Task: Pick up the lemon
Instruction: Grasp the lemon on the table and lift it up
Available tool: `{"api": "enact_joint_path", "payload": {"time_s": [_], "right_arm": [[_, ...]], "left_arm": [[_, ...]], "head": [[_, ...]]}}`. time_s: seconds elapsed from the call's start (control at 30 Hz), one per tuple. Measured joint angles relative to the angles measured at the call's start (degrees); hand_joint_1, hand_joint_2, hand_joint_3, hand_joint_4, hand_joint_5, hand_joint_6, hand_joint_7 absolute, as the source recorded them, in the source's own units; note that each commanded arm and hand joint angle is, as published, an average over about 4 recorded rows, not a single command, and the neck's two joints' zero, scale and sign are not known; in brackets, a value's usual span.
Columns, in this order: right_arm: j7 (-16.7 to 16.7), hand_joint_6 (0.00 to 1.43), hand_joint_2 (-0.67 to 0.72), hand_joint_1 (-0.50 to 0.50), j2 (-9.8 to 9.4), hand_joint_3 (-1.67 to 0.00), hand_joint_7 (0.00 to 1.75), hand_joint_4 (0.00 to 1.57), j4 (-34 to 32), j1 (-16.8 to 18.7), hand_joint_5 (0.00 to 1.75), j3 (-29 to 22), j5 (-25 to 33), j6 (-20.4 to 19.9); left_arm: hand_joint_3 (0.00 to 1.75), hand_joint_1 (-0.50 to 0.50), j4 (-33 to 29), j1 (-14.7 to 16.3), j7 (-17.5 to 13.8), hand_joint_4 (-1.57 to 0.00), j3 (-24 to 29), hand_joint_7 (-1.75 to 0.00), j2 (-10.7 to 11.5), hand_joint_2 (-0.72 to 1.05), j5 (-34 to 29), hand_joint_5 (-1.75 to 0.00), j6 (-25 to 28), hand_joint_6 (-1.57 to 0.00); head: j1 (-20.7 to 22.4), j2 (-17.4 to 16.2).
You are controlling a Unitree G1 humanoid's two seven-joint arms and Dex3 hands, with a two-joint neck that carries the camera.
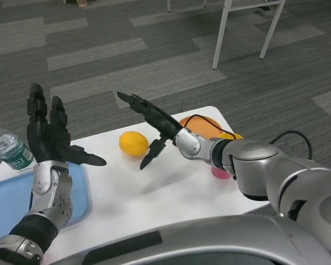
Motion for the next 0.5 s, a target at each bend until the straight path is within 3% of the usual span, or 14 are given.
{"api": "enact_joint_path", "payload": {"time_s": [0.17, 0.5], "right_arm": [[1.6, 0.0, -0.26, -0.17, 0.77, 0.0, 0.0, 0.0, 1.3, -0.5, 0.0, 2.7, 0.2, 0.9], [3.6, 0.0, -0.37, -0.15, 4.96, 0.0, 0.0, 0.0, 8.9, -5.3, 0.0, 11.4, 0.3, 2.1]], "left_arm": [[0.09, -0.5, 0.1, -0.1, 0.0, 0.0, 0.0, 0.0, 0.1, -0.64, -0.1, 0.0, 0.0, 0.0], [0.09, -0.5, 1.1, -0.2, 0.0, 0.0, -0.1, 0.0, 0.2, -0.64, -0.4, 0.0, 0.1, 0.0]], "head": [[1.3, 0.0], [4.4, -0.9]]}}
